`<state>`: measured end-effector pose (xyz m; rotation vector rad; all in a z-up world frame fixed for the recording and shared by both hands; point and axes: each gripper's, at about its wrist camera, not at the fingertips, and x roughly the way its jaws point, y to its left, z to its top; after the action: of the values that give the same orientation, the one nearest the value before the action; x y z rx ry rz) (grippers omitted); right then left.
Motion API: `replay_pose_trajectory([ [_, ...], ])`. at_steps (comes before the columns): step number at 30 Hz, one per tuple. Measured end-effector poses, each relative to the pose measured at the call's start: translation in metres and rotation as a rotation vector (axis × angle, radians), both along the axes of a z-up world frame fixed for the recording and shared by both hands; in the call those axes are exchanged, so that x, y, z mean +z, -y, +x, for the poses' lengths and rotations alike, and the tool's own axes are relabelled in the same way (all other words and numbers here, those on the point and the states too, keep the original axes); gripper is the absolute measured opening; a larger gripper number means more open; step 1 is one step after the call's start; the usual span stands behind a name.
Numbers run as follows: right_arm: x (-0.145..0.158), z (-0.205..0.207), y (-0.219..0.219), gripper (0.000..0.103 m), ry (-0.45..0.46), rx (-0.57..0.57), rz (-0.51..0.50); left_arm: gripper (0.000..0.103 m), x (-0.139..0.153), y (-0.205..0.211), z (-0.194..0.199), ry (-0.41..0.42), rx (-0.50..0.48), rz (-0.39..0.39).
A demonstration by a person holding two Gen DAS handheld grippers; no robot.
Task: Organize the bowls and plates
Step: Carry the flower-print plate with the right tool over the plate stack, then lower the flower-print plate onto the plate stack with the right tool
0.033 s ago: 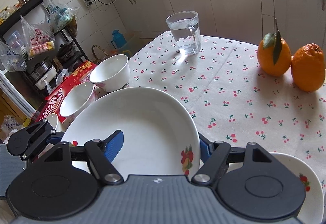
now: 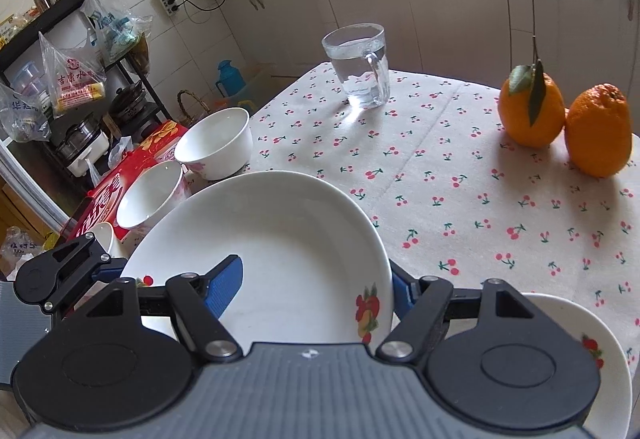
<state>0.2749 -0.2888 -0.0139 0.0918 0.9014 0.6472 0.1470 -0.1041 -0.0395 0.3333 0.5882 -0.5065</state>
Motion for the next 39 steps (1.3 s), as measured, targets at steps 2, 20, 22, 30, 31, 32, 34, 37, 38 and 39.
replay_pose_trajectory([
  [2, 0.002, -0.007, 0.012, 0.079, 0.006, -0.023, -0.003, 0.093, 0.0, 0.007, 0.0, -0.002, -0.024, -0.004],
  [20, 0.006, -0.048, 0.096, 0.08, 0.018, -0.225, -0.032, 0.093, -0.005, 0.075, 0.011, -0.039, -0.213, -0.018],
  [22, 0.005, -0.05, 0.103, 0.08, 0.018, -0.241, -0.033, 0.093, -0.006, 0.079, 0.012, -0.039, -0.223, -0.013],
  [30, -0.003, -0.054, 0.123, 0.08, 0.012, -0.283, -0.018, 0.093, -0.009, 0.094, 0.017, -0.049, -0.243, -0.004],
  [31, -0.005, -0.053, 0.124, 0.08, 0.011, -0.285, -0.014, 0.093, -0.01, 0.096, 0.018, -0.053, -0.242, -0.001],
  [32, -0.006, -0.053, 0.125, 0.08, 0.009, -0.285, -0.013, 0.093, -0.01, 0.097, 0.019, -0.056, -0.241, 0.002],
  [34, -0.009, -0.052, 0.127, 0.08, 0.005, -0.286, -0.011, 0.093, -0.012, 0.099, 0.021, -0.061, -0.239, 0.008],
  [37, -0.014, -0.05, 0.13, 0.08, -0.001, -0.285, -0.003, 0.093, -0.012, 0.1, 0.022, -0.07, -0.24, 0.006],
  [38, -0.015, -0.05, 0.13, 0.08, -0.004, -0.287, -0.001, 0.093, -0.012, 0.1, 0.022, -0.072, -0.242, 0.004],
  [39, -0.017, -0.05, 0.132, 0.08, -0.006, -0.288, 0.002, 0.094, -0.011, 0.1, 0.022, -0.073, -0.243, 0.002],
])
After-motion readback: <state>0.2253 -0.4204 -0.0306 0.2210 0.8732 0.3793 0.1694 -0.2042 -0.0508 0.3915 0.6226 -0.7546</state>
